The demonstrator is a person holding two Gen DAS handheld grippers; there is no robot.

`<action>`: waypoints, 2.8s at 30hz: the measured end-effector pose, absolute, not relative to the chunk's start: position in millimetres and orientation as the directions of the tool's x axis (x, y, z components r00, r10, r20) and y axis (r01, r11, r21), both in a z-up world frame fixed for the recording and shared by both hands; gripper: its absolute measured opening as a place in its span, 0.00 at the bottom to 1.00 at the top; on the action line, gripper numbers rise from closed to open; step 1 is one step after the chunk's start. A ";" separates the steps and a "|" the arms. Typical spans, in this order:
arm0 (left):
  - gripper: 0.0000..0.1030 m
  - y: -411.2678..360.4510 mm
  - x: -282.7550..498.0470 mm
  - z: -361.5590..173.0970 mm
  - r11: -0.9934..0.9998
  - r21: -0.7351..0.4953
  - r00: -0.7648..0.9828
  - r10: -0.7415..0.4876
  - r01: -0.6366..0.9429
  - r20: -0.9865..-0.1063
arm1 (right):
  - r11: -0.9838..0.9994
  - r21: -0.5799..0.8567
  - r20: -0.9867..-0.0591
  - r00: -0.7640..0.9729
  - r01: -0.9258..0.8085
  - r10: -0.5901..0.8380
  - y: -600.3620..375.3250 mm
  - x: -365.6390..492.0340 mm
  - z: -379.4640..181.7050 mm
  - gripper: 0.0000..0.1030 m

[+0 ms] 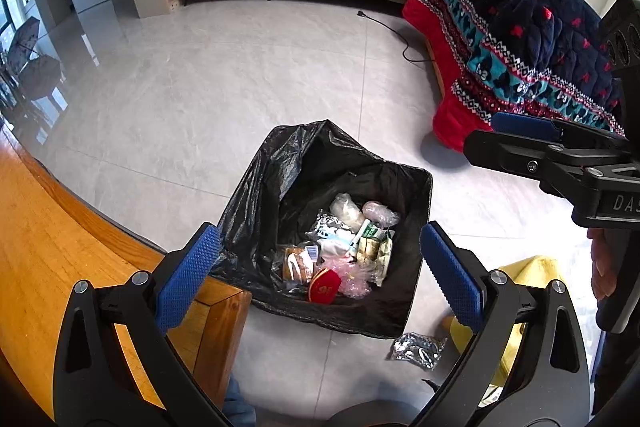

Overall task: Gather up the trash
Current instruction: 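Move both open tools back over the table, then grasp the yellow soybean milk cup with the left tool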

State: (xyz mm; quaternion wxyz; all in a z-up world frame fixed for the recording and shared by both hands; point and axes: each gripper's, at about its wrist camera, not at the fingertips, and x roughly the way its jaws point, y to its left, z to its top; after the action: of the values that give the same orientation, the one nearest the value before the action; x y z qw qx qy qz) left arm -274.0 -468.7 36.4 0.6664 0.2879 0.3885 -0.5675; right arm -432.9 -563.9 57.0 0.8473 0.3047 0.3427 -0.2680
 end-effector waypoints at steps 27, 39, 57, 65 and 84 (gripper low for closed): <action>0.94 -348.8 -149.7 37.8 0.494 -0.138 0.176 -0.536 0.858 -0.826 | 0.871 0.332 -0.759 0.651 0.361 0.019 -459.6 -263.5 67.0 0.76; 0.94 -254.5 -54.8 36.9 0.722 -0.164 0.303 -0.470 0.672 -0.829 | 0.913 0.352 -0.773 0.615 0.207 0.159 -398.1 -162.4 59.3 0.76; 0.94 -165.7 90.2 34.7 0.962 -0.021 0.516 -0.165 0.274 -0.841 | 0.928 0.371 -0.783 0.547 0.032 0.295 -347.6 -57.7 48.3 0.77; 0.94 -158.9 148.4 35.1 0.985 -0.024 0.536 -0.112 0.169 -0.837 | 0.935 0.354 -0.791 0.534 0.002 0.298 -343.3 -40.6 45.5 0.77; 0.80 -139.1 252.3 22.3 0.999 0.004 0.552 -0.026 0.053 -0.834 | 0.936 0.350 -0.801 0.510 -0.029 0.316 -332.6 10.9 41.2 0.77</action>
State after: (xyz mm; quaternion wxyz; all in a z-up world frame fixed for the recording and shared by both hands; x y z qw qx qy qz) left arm 252.3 -139.1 22.3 0.8808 0.0145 0.4728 -0.0224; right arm 10.9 -332.6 41.2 0.8561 0.1477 0.4849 0.1006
